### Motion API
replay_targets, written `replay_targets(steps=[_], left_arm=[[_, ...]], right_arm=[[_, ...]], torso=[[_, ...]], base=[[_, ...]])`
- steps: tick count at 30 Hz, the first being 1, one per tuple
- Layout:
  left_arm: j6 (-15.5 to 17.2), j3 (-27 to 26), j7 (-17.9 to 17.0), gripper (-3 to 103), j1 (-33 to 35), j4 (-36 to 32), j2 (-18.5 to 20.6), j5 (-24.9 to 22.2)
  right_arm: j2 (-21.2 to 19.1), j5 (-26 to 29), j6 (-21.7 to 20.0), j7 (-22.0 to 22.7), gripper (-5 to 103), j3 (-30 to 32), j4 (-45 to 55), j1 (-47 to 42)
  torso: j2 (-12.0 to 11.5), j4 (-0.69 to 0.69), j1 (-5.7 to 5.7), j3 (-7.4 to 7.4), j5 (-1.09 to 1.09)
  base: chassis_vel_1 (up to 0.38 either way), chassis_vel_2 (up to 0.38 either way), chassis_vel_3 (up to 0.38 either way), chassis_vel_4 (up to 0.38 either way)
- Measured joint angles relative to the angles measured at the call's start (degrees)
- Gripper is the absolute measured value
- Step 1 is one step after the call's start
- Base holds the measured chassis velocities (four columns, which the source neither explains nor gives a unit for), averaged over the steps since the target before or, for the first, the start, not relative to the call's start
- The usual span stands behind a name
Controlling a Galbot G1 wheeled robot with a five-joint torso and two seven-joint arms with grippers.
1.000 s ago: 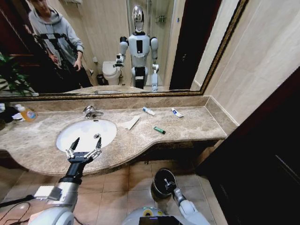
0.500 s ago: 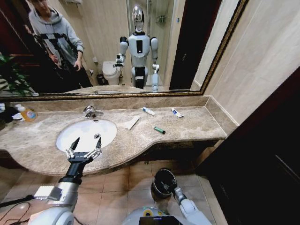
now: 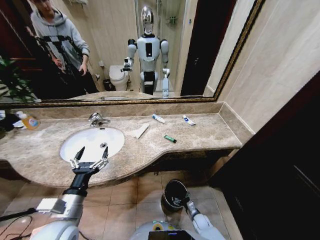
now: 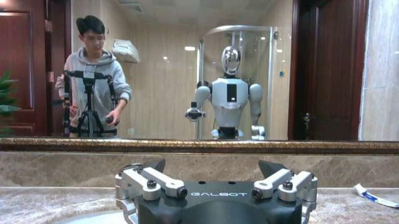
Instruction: Pick up the trash from the sink and place it in the trash bin.
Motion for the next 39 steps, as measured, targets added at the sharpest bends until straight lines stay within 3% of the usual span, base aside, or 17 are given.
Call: replay_targets(steps=[6, 14, 18, 26, 39], left_arm=[[0.00, 0.00, 0.00, 100, 0.00, 0.00, 0.00, 0.00], [0.00, 0.00, 0.00, 100, 0.00, 0.00, 0.00, 0.00], [0.00, 0.00, 0.00, 100, 0.00, 0.00, 0.00, 0.00], [0.00, 0.00, 0.00, 100, 0.00, 0.00, 0.00, 0.00], [0.00, 0.00, 0.00, 100, 0.00, 0.00, 0.00, 0.00]], right_arm=[[-0.72, -0.09, -0.16, 1.05, 100, -0.15, 2.15, -1.08], [-4.82, -2.91, 0.41, 6.46, 100, 0.61, 16.34, -7.92], [-8.91, 1.89, -3.69, 9.60, 100, 1.93, 31.72, -14.69], [-13.93, 9.37, -6.20, 11.24, 100, 6.03, 52.55, -24.50], [-14.52, 12.98, -11.90, 11.18, 100, 7.65, 72.66, -29.05]], torso=[[0.00, 0.00, 0.00, 0.00, 0.01], [0.00, 0.00, 0.00, 0.00, 0.00], [0.00, 0.00, 0.00, 0.00, 0.00], [0.00, 0.00, -0.01, 0.00, 0.01], [0.00, -0.01, -0.01, 0.00, -0.02]], base=[[0.000, 0.000, 0.000, 0.000], [0.000, 0.000, 0.000, 0.000], [0.000, 0.000, 0.000, 0.000], [0.000, 0.000, 0.000, 0.000], [0.000, 0.000, 0.000, 0.000]])
